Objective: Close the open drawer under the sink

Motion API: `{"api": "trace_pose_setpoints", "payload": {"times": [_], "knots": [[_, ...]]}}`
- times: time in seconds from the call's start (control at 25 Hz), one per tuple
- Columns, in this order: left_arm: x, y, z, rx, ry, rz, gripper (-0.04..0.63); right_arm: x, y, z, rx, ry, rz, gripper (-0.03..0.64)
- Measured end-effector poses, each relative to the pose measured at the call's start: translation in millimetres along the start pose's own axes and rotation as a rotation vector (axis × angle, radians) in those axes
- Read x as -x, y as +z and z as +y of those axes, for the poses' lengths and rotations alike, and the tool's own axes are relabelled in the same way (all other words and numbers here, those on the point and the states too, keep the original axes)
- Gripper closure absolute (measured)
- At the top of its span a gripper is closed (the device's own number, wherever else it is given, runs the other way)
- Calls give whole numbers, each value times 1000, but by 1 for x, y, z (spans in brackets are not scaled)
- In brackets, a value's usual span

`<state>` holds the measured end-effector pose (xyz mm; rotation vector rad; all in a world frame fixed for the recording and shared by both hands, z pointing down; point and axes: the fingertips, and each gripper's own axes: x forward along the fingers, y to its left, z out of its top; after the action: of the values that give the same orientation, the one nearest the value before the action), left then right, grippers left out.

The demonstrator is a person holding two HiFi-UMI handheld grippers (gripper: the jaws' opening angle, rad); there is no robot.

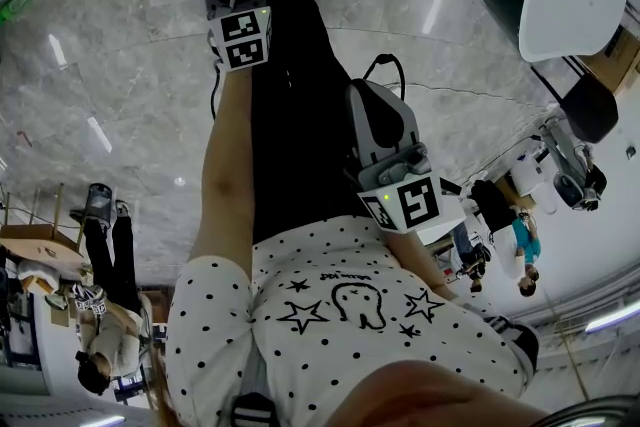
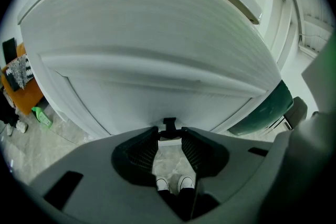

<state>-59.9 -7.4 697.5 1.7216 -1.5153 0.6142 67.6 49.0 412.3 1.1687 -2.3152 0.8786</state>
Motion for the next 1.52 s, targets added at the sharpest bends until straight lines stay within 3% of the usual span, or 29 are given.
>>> {"api": "trace_pose_setpoints", "payload": {"times": [1.52], "knots": [[-14,21,3,3,6,-32,453,1,-1,-8,-17,-23,-5,601]]}}
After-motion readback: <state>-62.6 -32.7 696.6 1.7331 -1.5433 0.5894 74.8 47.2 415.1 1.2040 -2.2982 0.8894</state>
